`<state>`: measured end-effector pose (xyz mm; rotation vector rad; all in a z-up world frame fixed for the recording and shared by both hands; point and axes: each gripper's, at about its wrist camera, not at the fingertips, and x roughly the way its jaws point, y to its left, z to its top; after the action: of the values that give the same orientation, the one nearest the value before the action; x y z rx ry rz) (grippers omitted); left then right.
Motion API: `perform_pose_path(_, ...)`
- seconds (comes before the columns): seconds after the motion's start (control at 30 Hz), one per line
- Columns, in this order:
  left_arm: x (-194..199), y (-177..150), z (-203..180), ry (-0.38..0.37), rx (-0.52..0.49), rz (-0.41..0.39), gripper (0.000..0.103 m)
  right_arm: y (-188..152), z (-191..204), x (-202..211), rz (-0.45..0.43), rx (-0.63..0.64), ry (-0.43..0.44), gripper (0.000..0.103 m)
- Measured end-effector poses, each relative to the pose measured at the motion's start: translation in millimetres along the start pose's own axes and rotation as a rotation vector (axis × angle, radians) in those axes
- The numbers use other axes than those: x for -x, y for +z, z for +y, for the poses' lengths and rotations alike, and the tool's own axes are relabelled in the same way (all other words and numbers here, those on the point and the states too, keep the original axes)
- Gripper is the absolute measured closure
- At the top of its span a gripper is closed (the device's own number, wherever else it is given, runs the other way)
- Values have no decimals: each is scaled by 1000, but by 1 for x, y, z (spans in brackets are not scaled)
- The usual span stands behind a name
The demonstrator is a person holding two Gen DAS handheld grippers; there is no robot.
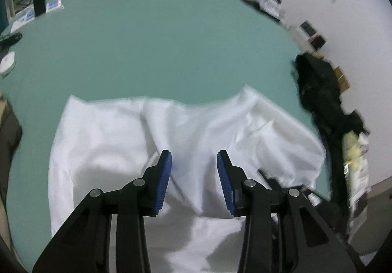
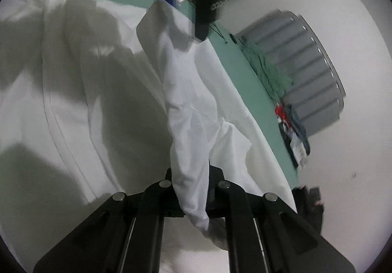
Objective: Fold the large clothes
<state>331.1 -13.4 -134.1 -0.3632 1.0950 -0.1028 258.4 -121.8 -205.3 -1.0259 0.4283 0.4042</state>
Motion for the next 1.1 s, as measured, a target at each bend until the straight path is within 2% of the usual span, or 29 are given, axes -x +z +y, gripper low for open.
perform_pose_path(0.07, -9, -11, 2, 20, -6, 35, 62, -2, 0, 4, -4, -84, 62, 90)
perform_pose_path(0.17, -23, -27, 3, 116, -39, 50, 62, -11, -5, 18, 8, -167, 163, 73)
perform_pose_path(0.23, -26, -34, 5, 140, -47, 52, 62, -19, -16, 33, -1, -210, 226, 48)
perform_pose_path(0.27, -27, -37, 6, 143, -53, 53, 62, -24, -25, 40, -5, -241, 297, 43)
perform_pose_path(0.33, -28, -42, 7, 145, -70, 46, 62, -34, -42, 51, -9, -304, 418, 42)
perform_pose_path(0.37, -28, -43, 7, 145, -76, 42, 62, -40, -58, 59, -26, -354, 450, 42)
perform_pose_path(0.47, -28, -48, 9, 154, -75, 41, 62, -46, -102, 66, -86, -528, 415, 42)
perform_pose_path(0.57, -25, -51, 5, 173, -72, 32, 62, -47, -150, 44, -83, -739, 291, 42)
perform_pose_path(0.63, -21, -55, 1, 185, -81, 25, 62, -45, -163, 27, -79, -777, 254, 42)
perform_pose_path(0.7, -21, -57, -3, 202, -95, 21, 62, -41, -160, 8, -80, -753, 294, 42)
perform_pose_path(0.77, -24, -60, -5, 214, -127, 23, 62, -44, -145, -6, -49, -707, 358, 47)
perform_pose_path(0.83, -24, -59, -2, 227, -131, 18, 62, -51, -136, -16, -14, -675, 391, 97)
perform_pose_path(0.87, -21, -60, 2, 245, -123, 9, 62, -53, -126, -18, 32, -652, 398, 103)
perform_pose_path(1.0, -21, -57, 5, 311, -129, -26, 62, -64, -105, -8, 68, -579, 394, 103)
perform_pose_path(1.1, -18, -54, 10, 347, -136, -34, 62, -70, -94, 10, 56, -544, 377, 103)
